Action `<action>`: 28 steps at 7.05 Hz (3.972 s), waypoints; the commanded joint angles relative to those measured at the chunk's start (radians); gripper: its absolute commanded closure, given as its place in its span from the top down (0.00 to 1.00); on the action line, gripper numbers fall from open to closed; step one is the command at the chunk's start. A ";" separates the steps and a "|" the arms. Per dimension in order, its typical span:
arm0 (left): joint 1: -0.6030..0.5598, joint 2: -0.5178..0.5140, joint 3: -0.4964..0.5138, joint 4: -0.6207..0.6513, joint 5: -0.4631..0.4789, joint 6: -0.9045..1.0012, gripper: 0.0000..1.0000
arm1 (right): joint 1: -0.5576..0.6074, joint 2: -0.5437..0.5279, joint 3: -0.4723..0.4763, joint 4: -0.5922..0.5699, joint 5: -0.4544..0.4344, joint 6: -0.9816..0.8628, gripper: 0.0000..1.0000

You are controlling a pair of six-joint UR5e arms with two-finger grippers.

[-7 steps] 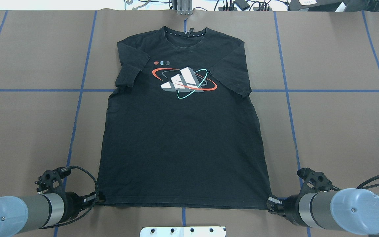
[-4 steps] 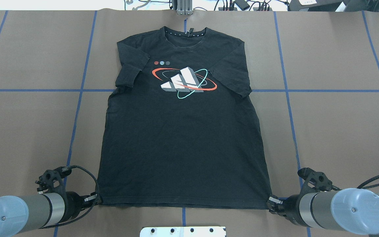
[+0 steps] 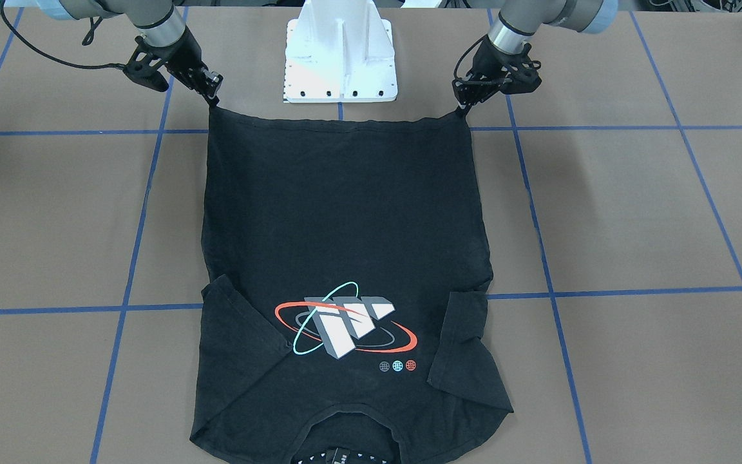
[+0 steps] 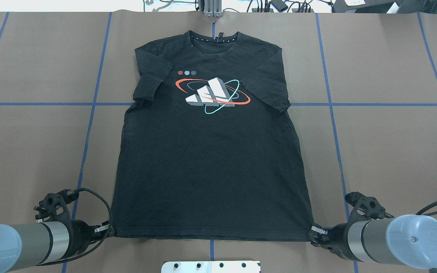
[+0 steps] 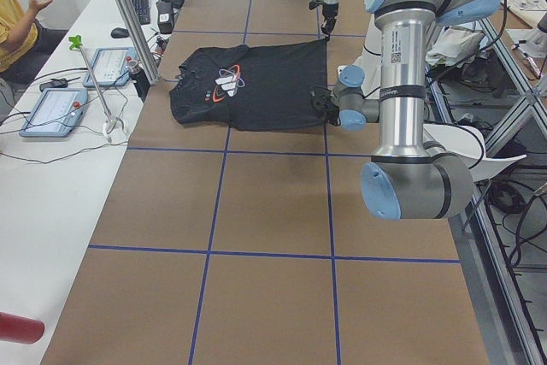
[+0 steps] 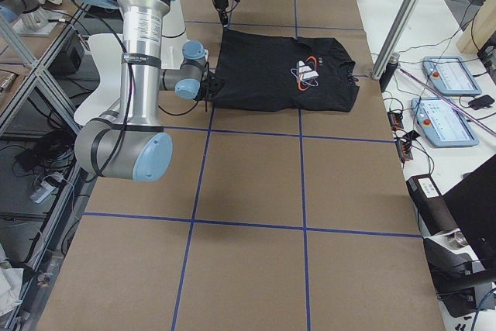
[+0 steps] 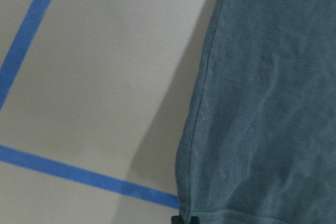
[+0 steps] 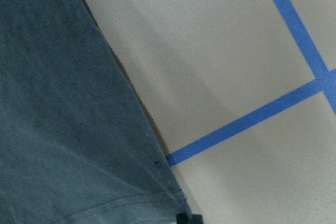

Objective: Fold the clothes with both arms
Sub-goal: 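Grasp the two hem corners nearest the robot with both grippers, then lift the hem with both grippers and fold it toward the collar, then release the hem near the collar and raise both grippers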

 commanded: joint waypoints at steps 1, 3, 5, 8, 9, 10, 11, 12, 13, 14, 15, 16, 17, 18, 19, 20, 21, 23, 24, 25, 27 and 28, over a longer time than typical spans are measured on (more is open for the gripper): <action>-0.008 0.012 -0.133 0.055 -0.074 0.001 0.00 | 0.021 -0.078 0.103 0.000 0.068 0.001 0.00; -0.041 0.052 -0.222 0.054 -0.155 -0.001 0.00 | 0.068 -0.120 0.153 0.002 0.150 0.002 0.00; -0.176 -0.057 -0.219 0.054 -0.208 0.013 0.00 | 0.227 -0.073 0.136 0.002 0.292 -0.002 0.00; -0.473 -0.333 0.035 0.057 -0.329 0.039 0.00 | 0.569 0.266 -0.107 -0.143 0.470 -0.017 0.00; -0.555 -0.386 0.102 0.061 -0.332 0.076 0.00 | 0.641 0.370 -0.196 -0.219 0.474 -0.082 0.00; -0.619 -0.405 0.158 0.055 -0.332 0.093 0.00 | 0.704 0.447 -0.265 -0.285 0.492 -0.189 0.00; -0.688 -0.422 0.204 0.048 -0.355 0.122 0.00 | 0.754 0.539 -0.346 -0.349 0.492 -0.208 0.00; -0.730 -0.437 0.261 0.041 -0.360 0.143 0.00 | 0.797 0.600 -0.414 -0.377 0.489 -0.250 0.00; -0.747 -0.451 0.323 0.006 -0.360 0.169 0.00 | 0.838 0.616 -0.453 -0.380 0.491 -0.305 0.00; -0.752 -0.454 0.380 -0.047 -0.358 0.171 0.00 | 0.852 0.643 -0.493 -0.380 0.483 -0.330 0.00; -0.762 -0.483 0.445 -0.086 -0.358 0.173 0.00 | 0.854 0.703 -0.572 -0.380 0.472 -0.331 0.00; -0.767 -0.535 0.514 -0.091 -0.357 0.173 0.00 | 0.852 0.767 -0.661 -0.374 0.455 -0.348 0.00; -0.772 -0.569 0.590 -0.119 -0.354 0.188 0.00 | 0.854 0.826 -0.748 -0.367 0.439 -0.380 0.00; -0.779 -0.609 0.712 -0.212 -0.349 0.188 0.00 | 0.851 0.867 -0.822 -0.362 0.413 -0.397 0.00; -0.793 -0.664 0.825 -0.277 -0.349 0.190 0.00 | 0.836 0.912 -0.888 -0.350 0.374 -0.396 0.00; -0.798 -0.682 0.908 -0.331 -0.344 0.200 0.00 | 0.820 0.921 -0.949 -0.291 0.334 -0.396 0.00; -0.798 -0.693 0.977 -0.397 -0.299 0.212 0.00 | 0.817 0.923 -1.025 -0.188 0.319 -0.396 0.00; -0.796 -0.753 1.095 -0.431 -0.260 0.216 0.66 | 0.782 0.941 -1.074 -0.140 0.247 -0.384 0.99; -0.796 -0.752 1.102 -0.449 -0.252 0.216 0.73 | 0.770 0.969 -1.074 -0.144 0.222 -0.359 1.00; -0.796 -0.753 1.102 -0.450 -0.252 0.216 0.74 | 0.772 0.972 -1.073 -0.141 0.224 -0.367 1.00; -0.798 -0.753 1.074 -0.451 -0.257 0.216 0.76 | 0.754 0.910 -0.945 -0.149 0.230 -0.353 1.00; -0.799 -0.746 1.048 -0.444 -0.260 0.214 0.76 | 0.707 0.756 -0.762 -0.144 0.222 -0.338 1.00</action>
